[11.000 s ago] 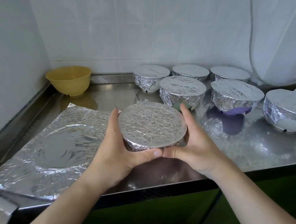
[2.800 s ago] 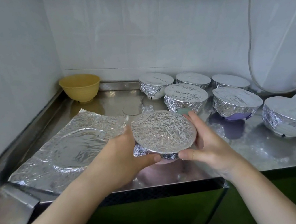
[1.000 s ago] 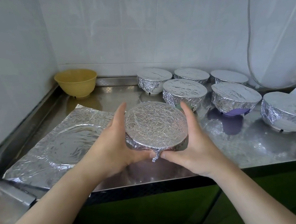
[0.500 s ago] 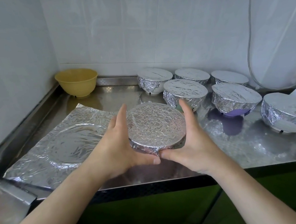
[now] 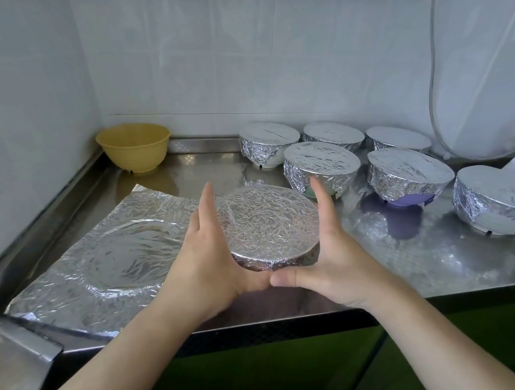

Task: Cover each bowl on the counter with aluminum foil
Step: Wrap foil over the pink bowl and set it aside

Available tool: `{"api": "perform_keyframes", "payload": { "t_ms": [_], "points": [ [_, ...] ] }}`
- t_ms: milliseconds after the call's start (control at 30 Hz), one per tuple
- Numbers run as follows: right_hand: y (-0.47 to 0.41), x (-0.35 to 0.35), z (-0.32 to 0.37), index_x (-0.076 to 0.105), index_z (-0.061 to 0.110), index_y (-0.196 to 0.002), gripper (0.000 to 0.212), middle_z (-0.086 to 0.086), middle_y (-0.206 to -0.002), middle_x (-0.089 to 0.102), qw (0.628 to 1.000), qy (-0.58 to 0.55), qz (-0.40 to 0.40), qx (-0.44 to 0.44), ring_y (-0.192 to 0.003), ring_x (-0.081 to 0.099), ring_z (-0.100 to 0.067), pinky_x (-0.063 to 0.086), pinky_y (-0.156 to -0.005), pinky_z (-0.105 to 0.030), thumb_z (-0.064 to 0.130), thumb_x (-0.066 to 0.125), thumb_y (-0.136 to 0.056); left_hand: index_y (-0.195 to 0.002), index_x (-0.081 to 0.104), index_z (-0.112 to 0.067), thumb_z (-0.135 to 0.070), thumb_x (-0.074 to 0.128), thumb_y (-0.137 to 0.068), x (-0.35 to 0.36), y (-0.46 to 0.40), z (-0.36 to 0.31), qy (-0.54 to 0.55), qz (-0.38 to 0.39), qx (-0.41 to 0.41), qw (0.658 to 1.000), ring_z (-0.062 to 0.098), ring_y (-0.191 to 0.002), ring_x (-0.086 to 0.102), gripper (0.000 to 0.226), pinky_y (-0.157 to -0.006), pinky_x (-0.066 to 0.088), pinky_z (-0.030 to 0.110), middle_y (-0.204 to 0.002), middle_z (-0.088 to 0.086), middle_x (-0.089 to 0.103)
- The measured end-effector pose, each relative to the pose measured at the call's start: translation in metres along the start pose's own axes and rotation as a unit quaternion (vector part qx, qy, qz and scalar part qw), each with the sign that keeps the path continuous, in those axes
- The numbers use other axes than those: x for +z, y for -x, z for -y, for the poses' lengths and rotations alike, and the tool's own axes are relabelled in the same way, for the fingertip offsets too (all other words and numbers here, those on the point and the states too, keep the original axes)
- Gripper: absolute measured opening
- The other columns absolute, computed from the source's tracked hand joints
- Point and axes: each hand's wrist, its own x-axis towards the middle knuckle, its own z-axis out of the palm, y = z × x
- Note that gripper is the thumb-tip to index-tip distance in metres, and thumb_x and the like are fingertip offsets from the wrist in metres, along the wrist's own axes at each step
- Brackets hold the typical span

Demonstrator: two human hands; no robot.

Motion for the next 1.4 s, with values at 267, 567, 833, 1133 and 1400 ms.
{"api": "perform_keyframes", "payload": {
  "t_ms": [267, 567, 833, 1133, 1400],
  "points": [
    [0.001, 0.01, 0.001, -0.008, 0.054, -0.162, 0.144, 0.04, -0.158, 0.01, 0.998, -0.009, -0.063, 0.001, -0.146, 0.014, 0.018, 0.016, -0.118, -0.019, 0.045, 0.099, -0.066, -0.163, -0.015, -0.034, -0.056, 0.101, -0.046, 0.005, 0.0, 0.001, -0.003, -0.019, 0.004, 1.0, 0.018, -0.157, 0.018, 0.166, -0.114, 0.023, 0.026, -0.173, 0.002, 0.013],
    [-0.007, -0.006, -0.017, 0.003, 0.052, -0.164, 0.138, 0.02, -0.167, 0.033, 0.976, -0.219, -0.001, 0.012, -0.15, 0.036, 0.003, 0.024, -0.129, -0.045, 0.072, 0.091, -0.06, -0.157, -0.014, -0.053, -0.065, 0.101, -0.033, -0.03, -0.012, 0.009, 0.132, 0.103, -0.011, 0.986, 0.007, -0.153, 0.027, 0.17, -0.126, 0.026, 0.04, -0.17, -0.009, 0.017],
    [-0.029, 0.033, -0.002, 0.069, 0.016, -0.135, 0.041, -0.007, -0.128, 0.075, 0.856, -0.443, -0.247, 0.102, -0.126, 0.068, -0.027, 0.049, -0.112, -0.051, 0.042, 0.055, -0.106, -0.162, -0.006, -0.04, -0.071, 0.097, -0.026, -0.005, -0.005, 0.005, 0.18, 0.038, 0.013, 0.983, -0.002, -0.143, 0.038, 0.173, -0.121, 0.029, 0.026, -0.157, -0.015, 0.03],
    [-0.037, 0.042, 0.008, 0.079, 0.02, -0.114, 0.037, -0.002, -0.117, 0.079, 0.811, -0.472, -0.326, 0.115, -0.117, 0.071, -0.026, 0.053, -0.108, -0.049, 0.041, 0.065, -0.085, -0.16, -0.006, -0.048, -0.08, 0.094, -0.027, 0.008, 0.003, 0.002, 0.138, -0.012, 0.018, 0.99, 0.003, -0.156, 0.015, 0.17, -0.128, 0.02, 0.041, -0.169, -0.011, 0.02],
    [-0.04, 0.037, 0.01, 0.078, 0.016, -0.107, 0.027, -0.006, -0.106, 0.08, 0.808, -0.485, -0.313, 0.114, -0.108, 0.074, -0.029, 0.056, -0.09, -0.041, 0.035, 0.068, -0.09, -0.16, -0.001, -0.049, -0.08, 0.094, -0.028, 0.01, 0.006, -0.001, 0.12, -0.035, 0.013, 0.992, 0.003, -0.155, 0.018, 0.165, -0.125, 0.024, 0.038, -0.167, -0.014, 0.025]
  ]
}}
